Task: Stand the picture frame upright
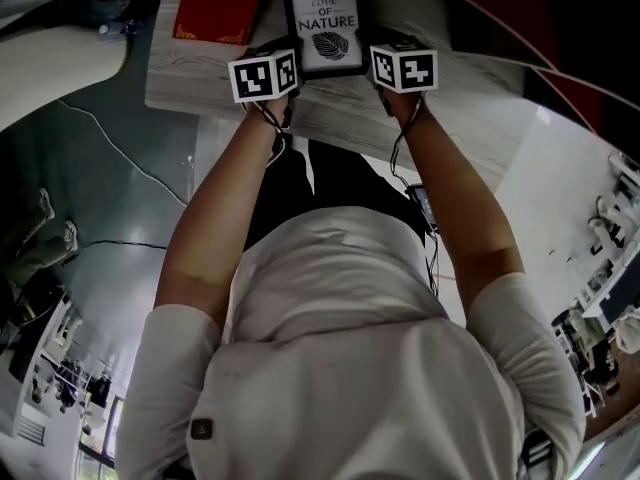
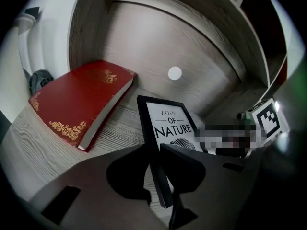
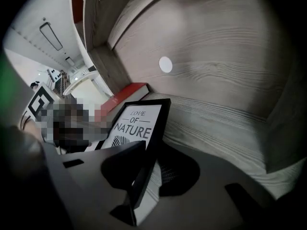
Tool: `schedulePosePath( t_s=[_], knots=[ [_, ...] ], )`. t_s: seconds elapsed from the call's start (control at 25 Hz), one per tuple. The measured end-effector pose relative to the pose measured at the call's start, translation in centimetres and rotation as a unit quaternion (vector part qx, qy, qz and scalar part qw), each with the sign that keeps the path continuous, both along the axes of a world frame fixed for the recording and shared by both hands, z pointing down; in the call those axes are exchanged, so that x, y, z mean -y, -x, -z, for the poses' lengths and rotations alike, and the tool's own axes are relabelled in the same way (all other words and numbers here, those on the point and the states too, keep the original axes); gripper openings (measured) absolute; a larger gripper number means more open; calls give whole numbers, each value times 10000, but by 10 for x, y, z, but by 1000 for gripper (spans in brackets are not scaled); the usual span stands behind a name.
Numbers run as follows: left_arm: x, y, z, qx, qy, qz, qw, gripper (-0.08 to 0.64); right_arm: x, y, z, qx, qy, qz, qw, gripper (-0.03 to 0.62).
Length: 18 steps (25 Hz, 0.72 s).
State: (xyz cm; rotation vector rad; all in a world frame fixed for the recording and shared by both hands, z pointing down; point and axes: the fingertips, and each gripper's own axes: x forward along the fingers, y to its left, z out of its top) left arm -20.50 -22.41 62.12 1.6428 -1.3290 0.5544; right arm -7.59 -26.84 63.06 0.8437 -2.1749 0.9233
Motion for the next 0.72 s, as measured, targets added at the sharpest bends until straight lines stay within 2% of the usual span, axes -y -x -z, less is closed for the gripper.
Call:
schedulePosePath(
  t_s=[0.36, 0.44, 0.6, 0.72],
  knots=[
    [-26, -8, 40, 10, -228, -602, 9979, 86, -40, -12, 39, 69, -161, -603, 9980, 91],
    [4, 9, 19, -43, -285, -780, 9965, 86, -15, 4, 20, 25, -236, -769, 9968, 91],
    [107, 56, -60, -262, -455, -1314, 9899, 86, 74, 50, -51, -179, -421, -1275, 9908, 91],
    [118, 65, -63, -228, -592, -1593, 9852, 87, 78, 59, -54, -182, -534, -1521, 9867, 91]
  ],
)
